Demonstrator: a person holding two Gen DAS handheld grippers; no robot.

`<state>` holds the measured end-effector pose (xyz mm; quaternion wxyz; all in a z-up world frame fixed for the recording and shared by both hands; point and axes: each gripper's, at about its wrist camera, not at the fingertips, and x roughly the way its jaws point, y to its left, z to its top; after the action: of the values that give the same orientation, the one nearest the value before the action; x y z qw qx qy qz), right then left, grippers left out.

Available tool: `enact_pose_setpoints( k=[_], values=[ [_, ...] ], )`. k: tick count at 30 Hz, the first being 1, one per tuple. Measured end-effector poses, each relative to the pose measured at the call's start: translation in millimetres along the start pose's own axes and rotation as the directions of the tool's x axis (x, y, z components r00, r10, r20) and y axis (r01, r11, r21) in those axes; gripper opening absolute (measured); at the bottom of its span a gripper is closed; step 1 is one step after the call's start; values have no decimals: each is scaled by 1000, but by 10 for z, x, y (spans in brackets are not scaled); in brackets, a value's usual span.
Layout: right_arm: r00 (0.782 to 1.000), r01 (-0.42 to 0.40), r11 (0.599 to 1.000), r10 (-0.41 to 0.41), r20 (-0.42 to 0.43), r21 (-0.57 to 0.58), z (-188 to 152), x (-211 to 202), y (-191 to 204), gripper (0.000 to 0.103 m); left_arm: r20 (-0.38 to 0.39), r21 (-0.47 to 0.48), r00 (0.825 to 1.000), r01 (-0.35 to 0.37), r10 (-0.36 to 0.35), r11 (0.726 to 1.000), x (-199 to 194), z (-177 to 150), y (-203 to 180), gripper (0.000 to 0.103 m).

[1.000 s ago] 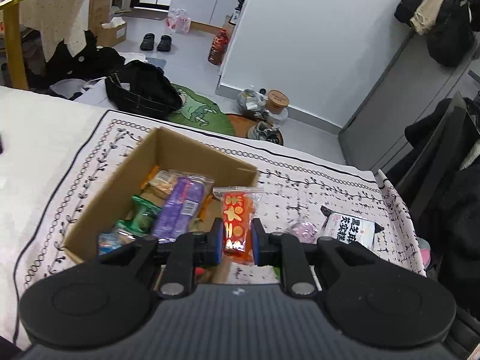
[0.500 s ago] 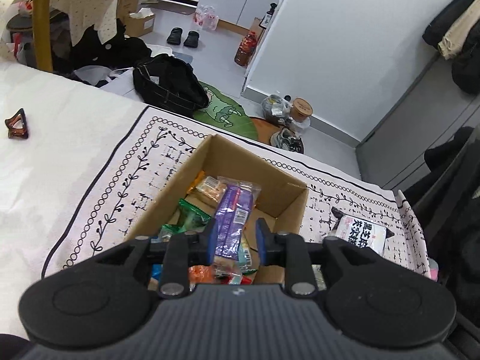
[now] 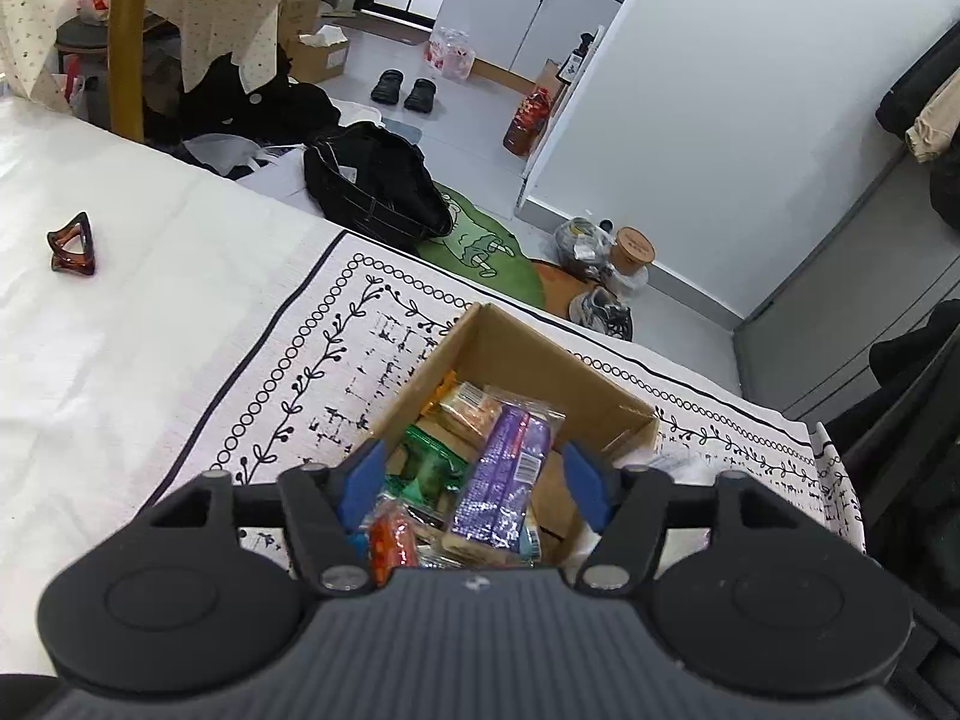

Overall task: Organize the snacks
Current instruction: 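Move the left tool to the green snack while right tool approaches the purple snack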

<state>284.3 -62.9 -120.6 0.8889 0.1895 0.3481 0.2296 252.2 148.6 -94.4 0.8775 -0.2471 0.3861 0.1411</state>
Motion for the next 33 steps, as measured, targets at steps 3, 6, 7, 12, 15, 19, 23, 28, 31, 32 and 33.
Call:
enact_pose_setpoints(
  k=[3,6,7,12,15,19,23,28,31,32,33],
  values=[
    [1000,17,1000,-17,4,5,6,-23,-39,42,2,0,1000,-7,7,1000,14,-3,0,73],
    [999,44,999,-43,-10,29,2,-45,-163,45,3,1,1000,-7,7,1000,36,-13,-21,77],
    [998,56,998,-56,-11,31,-1,-59,-208,50,3,3,1000,-7,7,1000,49,-18,-36,78],
    [993,116,993,-116,-11,20,-14,-161,-408,61,-7,13,1000,8,-8,1000,74,-63,-133,82],
    [988,152,988,-152,-13,22,-5,-233,-544,67,-12,32,1000,15,-15,999,94,-105,-251,86],
    [983,181,983,-181,-10,21,20,-319,-721,72,-11,67,1000,29,-28,997,116,-174,-438,87],
    [979,201,979,-201,-20,21,64,-372,-876,76,-23,97,998,54,-52,994,155,-224,-628,87],
    [979,204,979,-202,-38,29,110,-400,-1065,78,-37,151,997,77,-72,986,217,-322,-892,87],
    [980,193,980,-191,-50,41,104,-365,-1166,77,-44,173,994,101,-95,980,260,-375,-1018,87],
    [981,192,980,-190,-51,52,89,-353,-1211,77,-44,188,994,107,-101,976,272,-402,-1068,87],
    [981,192,979,-189,-52,64,73,-349,-1250,76,-43,207,994,112,-105,972,287,-432,-1120,87]
  ],
)
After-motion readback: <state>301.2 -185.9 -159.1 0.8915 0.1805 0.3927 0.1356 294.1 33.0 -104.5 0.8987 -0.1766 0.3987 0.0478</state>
